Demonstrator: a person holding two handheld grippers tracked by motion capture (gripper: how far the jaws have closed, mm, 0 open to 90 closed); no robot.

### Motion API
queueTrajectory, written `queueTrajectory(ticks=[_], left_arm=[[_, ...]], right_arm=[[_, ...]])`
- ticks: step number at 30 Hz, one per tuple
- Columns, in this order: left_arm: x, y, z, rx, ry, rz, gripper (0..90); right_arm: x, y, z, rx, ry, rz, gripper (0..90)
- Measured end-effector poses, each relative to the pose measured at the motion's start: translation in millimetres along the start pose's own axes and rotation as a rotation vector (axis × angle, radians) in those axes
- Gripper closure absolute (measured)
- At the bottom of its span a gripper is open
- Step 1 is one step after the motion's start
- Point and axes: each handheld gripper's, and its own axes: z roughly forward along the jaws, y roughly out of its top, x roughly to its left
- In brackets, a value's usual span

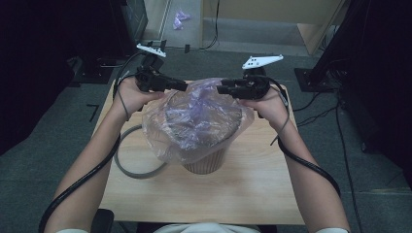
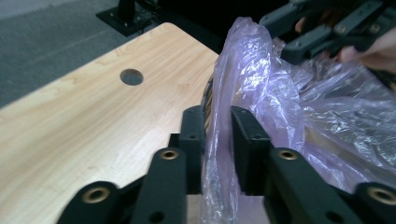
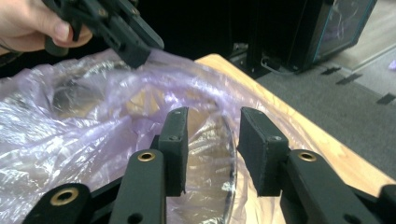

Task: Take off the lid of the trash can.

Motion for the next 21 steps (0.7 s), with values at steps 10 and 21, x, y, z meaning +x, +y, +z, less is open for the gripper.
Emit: queueTrajectory(ticks=[10, 21], left_arm=[[13.9, -3.6, 5.6, -0.023, -0.027, -0.073, 77.1], [23.4, -8.6, 1.6, -0.031, 0.022, -0.085, 76.1]], right_arm=[[0.2, -4.5, 12.4, 0.071, 0.027, 0.028, 55.3], [1.8, -7.9, 15.5, 0.115, 0.065, 0.084, 39.4]])
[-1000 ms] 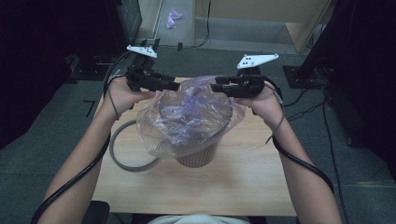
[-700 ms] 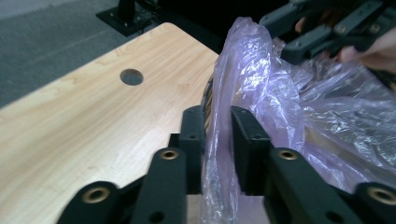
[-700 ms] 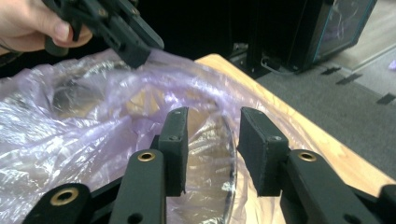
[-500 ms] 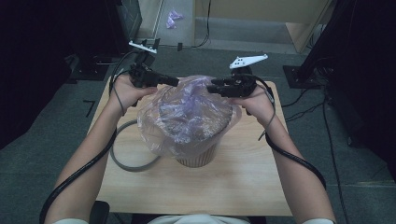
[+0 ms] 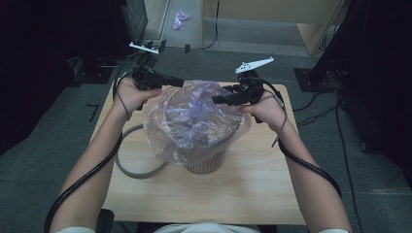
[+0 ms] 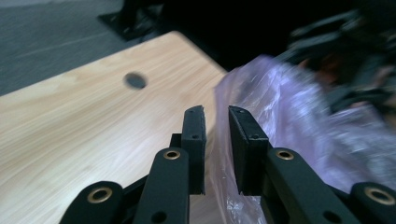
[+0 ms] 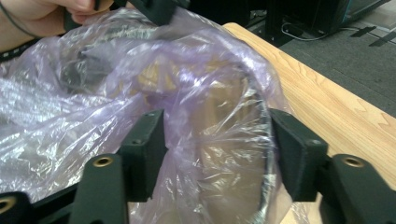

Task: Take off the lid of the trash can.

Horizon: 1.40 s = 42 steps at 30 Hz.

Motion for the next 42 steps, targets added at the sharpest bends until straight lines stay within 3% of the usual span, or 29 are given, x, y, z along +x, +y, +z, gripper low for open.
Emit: queueTrajectory(ticks=[4, 7, 9, 13, 16, 21, 24, 28, 31, 35, 39, 42], left_arm=[[1.5, -6.4, 8.8, 0.039, 0.011, 0.012, 71.1], [2.5, -7.8, 5.2, 0.013, 0.026, 0.011, 65.1], [3.6, -7.4, -2.9, -0.02, 0.024, 0.012, 56.6], [1.5, -4.3, -23.7, -0.066, 0.039, 0.017, 51.3], [-4.0, -4.6, -32.8, -0.07, 0.05, 0.033, 47.9], [-15.4, -9.7, -45.3, -0.098, 0.041, 0.056, 46.8], [-23.8, -10.3, -54.0, -0.107, 0.011, 0.065, 45.8], [-35.7, -16.3, -58.0, -0.052, 0.0, 0.079, 44.5], [-39.3, -23.8, -56.7, -0.003, -0.01, 0.084, 44.2], [-38.5, -32.0, -56.2, -0.029, -0.045, 0.051, 43.2], [-39.8, -42.9, -59.4, -0.089, -0.078, 0.052, 42.5], [-41.0, -50.0, -61.2, -0.14, -0.066, 0.075, 42.5]], right_arm=[[4.4, -0.2, 4.7, 0.028, -0.008, -0.04, 32.5], [8.2, -0.4, 4.4, 0.024, -0.027, -0.09, 31.4], [10.7, 0.6, -0.3, 0.002, -0.041, -0.116, 31.4], [13.7, 7.3, -17.3, -0.078, -0.043, -0.113, 30.7], [16.2, 10.3, -25.4, -0.107, -0.032, -0.125, 32.5], [25.6, 11.0, -31.4, -0.117, -0.056, -0.175, 42.0], [28.9, 16.0, -35.2, -0.122, -0.049, -0.142, 48.6], [33.7, 22.0, -37.2, -0.133, -0.018, -0.12, 63.0], [37.6, 25.4, -32.9, -0.119, -0.004, -0.116, 67.5], [41.4, 29.3, -27.5, -0.087, -0.003, -0.135, 66.9], [41.5, 34.1, -28.7, -0.093, 0.004, -0.122, 67.8], [45.7, 37.4, -24.0, -0.066, 0.002, -0.141, 73.5]])
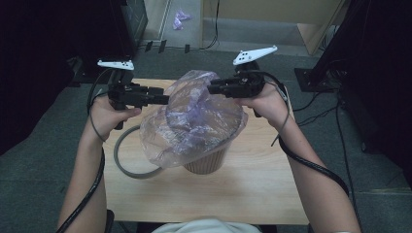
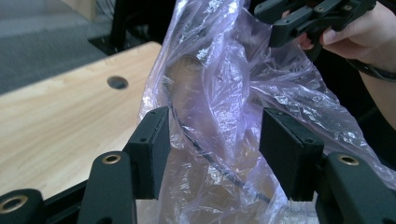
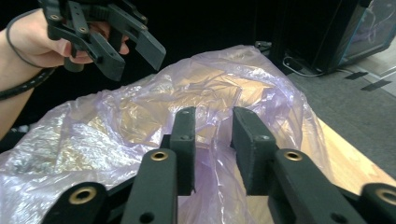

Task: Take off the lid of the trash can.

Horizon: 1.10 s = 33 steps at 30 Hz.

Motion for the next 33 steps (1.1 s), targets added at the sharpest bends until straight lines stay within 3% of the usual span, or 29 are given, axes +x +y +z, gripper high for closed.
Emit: queueTrajectory(ticks=[2, 5, 7, 10, 14, 19, 23, 26, 33], left_arm=[[-1.0, 0.6, -1.0, 0.021, 0.009, -0.003, 42.4], [-3.5, 1.3, -4.3, -0.01, -0.005, -0.001, 42.3], [-4.1, 1.5, -2.1, -0.007, -0.017, 0.001, 41.6], [-2.9, 0.5, 5.1, 0.008, -0.003, -0.004, 40.8], [-1.9, -1.0, 12.5, 0.02, -0.007, -0.01, 40.6], [-2.4, -1.4, 15.2, 0.014, -0.016, -0.011, 40.1], [-0.3, -4.4, 16.7, 0.024, -0.025, -0.012, 39.8], [1.4, -6.3, 16.4, 0.021, -0.026, -0.023, 39.8], [2.7, -7.9, 21.7, 0.019, -0.034, -0.03, 39.8]], right_arm=[[1.4, 2.2, 1.2, 0.008, 0.005, 0.007, 75.7], [3.6, 5.5, 3.1, 0.012, 0.016, 0.017, 76.1], [4.4, 4.9, 7.0, 0.032, 0.013, 0.014, 70.5], [-2.1, -0.3, 12.4, 0.054, -0.036, 0.0, 69.1], [-17.7, -10.2, 10.6, 0.002, -0.06, 0.047, 63.0], [-25.6, -19.1, 12.7, 0.032, -0.1, 0.034, 57.2], [-25.4, -24.5, 18.3, 0.068, -0.061, 0.046, 51.4], [-21.7, -24.4, 18.1, 0.078, -0.066, 0.06, 49.4], [-19.1, -20.4, -3.4, 0.02, -0.057, 0.078, 37.7]])
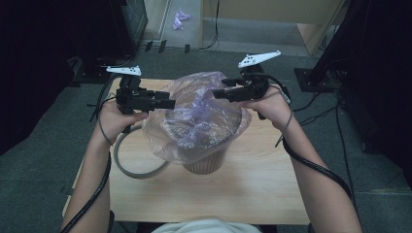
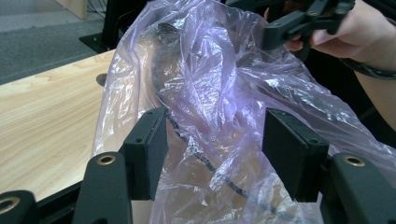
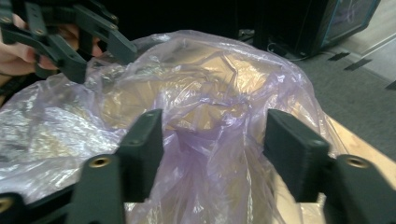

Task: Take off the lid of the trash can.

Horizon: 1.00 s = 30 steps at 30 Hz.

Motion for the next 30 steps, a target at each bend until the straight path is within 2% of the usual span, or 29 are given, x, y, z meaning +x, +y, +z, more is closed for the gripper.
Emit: queueTrajectory(ticks=[4, 9, 11, 13, 15, 17, 20, 22, 23, 26, 30], left_arm=[[0.8, -0.9, 2.4, 0.009, 0.003, -0.002, 39.9], [1.2, -1.2, 1.8, 0.003, 0.007, -0.003, 40.0], [0.6, -0.7, 1.0, 0.0, 0.006, -0.002, 40.0], [-0.7, 0.3, -0.5, -0.007, 0.005, -0.002, 40.0], [-2.5, 1.1, -2.2, -0.006, 0.008, 0.005, 40.0], [-4.4, 2.2, -4.2, -0.008, 0.012, 0.011, 40.0], [-7.2, 3.9, -8.9, -0.02, 0.016, 0.013, 39.8], [-9.5, 4.7, -12.1, -0.021, 0.02, 0.017, 39.6], [-10.7, 5.1, -13.6, -0.015, 0.019, 0.017, 40.1], [-15.1, 5.4, -16.4, 0.008, 0.013, 0.029, 44.3], [-17.8, 5.5, -19.9, 0.019, 0.013, 0.028, 46.1]], right_arm=[[-3.6, -3.6, -7.5, 0.004, 0.001, -0.003, 36.4], [-9.7, -6.9, -13.1, 0.009, -0.025, -0.027, 36.4], [-10.3, -4.7, -17.1, -0.021, -0.036, -0.031, 36.3], [-10.3, 1.3, -21.6, -0.072, -0.035, -0.011, 35.1], [-9.7, 7.6, -23.4, -0.09, -0.05, -0.01, 32.6], [-8.3, 13.3, -22.8, -0.101, -0.045, -0.009, 32.6], [-1.7, 19.6, -17.7, -0.109, -0.009, -0.018, 42.1], [5.6, 22.9, -11.8, -0.105, 0.02, -0.032, 51.5], [9.4, 23.9, -7.8, -0.099, 0.038, -0.037, 59.2], [20.1, 24.6, 7.8, -0.04, 0.094, -0.035, 69.8], [31.4, 25.2, 25.7, 0.034, 0.128, -0.066, 73.6]])
